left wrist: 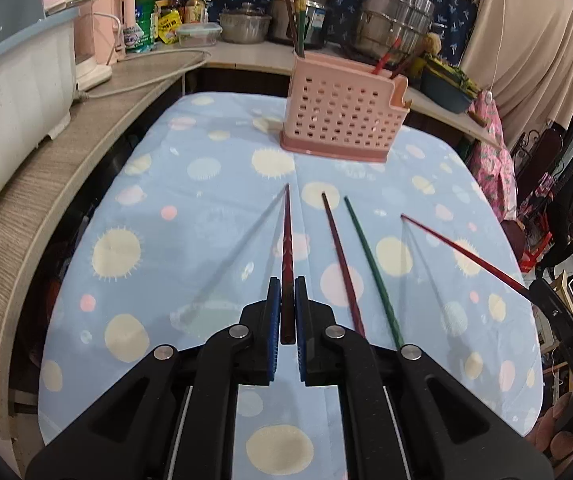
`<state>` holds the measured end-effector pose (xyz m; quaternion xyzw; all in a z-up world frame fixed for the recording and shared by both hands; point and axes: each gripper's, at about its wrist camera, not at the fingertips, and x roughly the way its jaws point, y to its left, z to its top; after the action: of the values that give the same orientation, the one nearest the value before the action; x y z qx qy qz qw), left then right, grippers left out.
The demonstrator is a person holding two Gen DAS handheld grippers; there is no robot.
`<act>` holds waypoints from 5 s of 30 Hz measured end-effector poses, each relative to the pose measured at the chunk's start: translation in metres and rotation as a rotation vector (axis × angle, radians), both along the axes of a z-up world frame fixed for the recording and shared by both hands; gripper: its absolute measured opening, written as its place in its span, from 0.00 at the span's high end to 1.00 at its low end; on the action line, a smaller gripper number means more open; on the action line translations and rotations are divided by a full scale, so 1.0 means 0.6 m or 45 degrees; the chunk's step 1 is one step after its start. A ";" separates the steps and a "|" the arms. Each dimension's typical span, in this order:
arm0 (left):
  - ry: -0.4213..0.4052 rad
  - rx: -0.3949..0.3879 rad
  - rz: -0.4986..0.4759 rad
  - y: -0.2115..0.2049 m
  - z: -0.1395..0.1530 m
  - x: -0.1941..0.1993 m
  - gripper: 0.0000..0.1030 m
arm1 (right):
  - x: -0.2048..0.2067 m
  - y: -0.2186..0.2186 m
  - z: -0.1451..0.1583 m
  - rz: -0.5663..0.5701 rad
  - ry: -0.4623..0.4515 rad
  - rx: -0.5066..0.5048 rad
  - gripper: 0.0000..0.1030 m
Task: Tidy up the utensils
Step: 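Lift both held chopsticks and carry them over the pink holder, then lower the chopsticks into the pink holder and open both tools, then move both open tools back down toward the last two chopsticks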
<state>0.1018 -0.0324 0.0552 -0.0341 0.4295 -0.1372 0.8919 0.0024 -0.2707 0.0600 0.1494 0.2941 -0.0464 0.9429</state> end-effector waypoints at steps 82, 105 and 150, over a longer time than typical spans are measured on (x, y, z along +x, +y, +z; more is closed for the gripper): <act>-0.707 -0.076 0.025 -0.110 0.379 0.341 0.94 | 0.473 -0.027 0.281 0.104 -0.420 0.006 0.93; -0.593 0.030 0.014 -0.139 0.237 0.378 0.65 | 0.498 -0.038 0.205 0.118 -0.269 0.009 0.86; -0.281 0.199 0.176 -0.036 0.102 0.150 0.42 | 0.209 0.073 0.086 0.217 -0.101 -0.121 0.56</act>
<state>0.1916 -0.0539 0.1163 0.0211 0.3350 -0.0447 0.9409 0.1280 -0.2269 0.1115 0.0808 0.2656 0.0259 0.9603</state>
